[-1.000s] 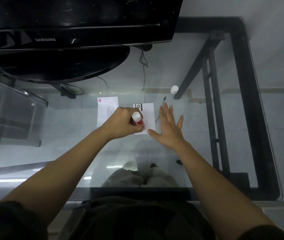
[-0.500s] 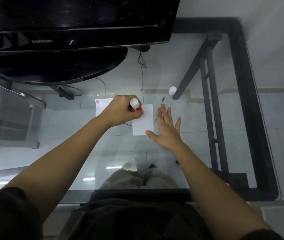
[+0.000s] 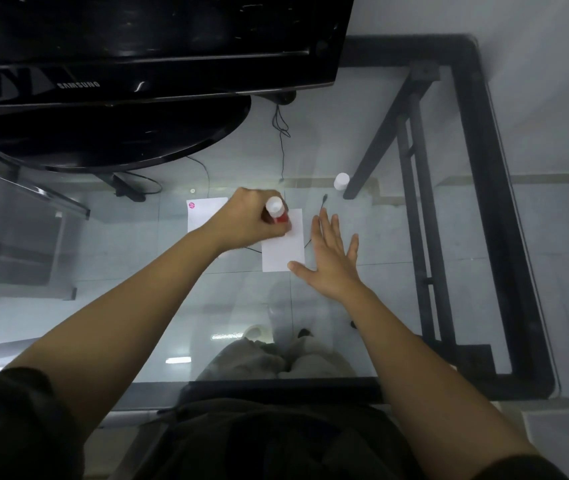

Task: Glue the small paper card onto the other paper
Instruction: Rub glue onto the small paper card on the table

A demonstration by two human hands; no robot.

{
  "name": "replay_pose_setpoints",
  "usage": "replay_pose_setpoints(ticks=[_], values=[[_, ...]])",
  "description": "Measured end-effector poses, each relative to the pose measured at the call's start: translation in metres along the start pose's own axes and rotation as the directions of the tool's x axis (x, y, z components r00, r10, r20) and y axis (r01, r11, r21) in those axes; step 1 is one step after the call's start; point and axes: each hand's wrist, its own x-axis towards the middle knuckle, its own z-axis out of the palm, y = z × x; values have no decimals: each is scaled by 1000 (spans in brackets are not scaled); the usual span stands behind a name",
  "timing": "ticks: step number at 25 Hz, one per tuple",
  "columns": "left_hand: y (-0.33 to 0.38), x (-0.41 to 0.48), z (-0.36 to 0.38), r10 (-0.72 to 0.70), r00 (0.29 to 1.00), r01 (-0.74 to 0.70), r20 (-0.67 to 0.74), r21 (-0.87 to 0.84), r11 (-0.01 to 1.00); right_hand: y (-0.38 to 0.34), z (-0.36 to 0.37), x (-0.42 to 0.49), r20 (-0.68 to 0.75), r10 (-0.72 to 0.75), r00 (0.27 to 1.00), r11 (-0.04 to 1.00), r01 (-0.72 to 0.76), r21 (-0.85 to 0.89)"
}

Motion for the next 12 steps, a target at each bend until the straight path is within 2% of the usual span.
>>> replay_pose_setpoints(ticks=[2, 7, 9, 12], values=[[1, -11, 7, 30, 996, -31, 86, 16, 999, 1, 1, 0, -7, 6, 1000, 1000, -6, -7], [4, -6, 11, 73, 987, -86, 145, 86, 993, 0, 1, 0, -9, -1, 1000, 1000, 1, -12], [5, 6, 4, 50, 993, -61, 106, 99, 993, 0, 0, 0, -8, -1, 1000, 1000, 0, -13], [5, 20, -4, -5, 1000, 7, -28, 79, 997, -1, -1, 0, -7, 6, 1000, 1000, -6, -10]])
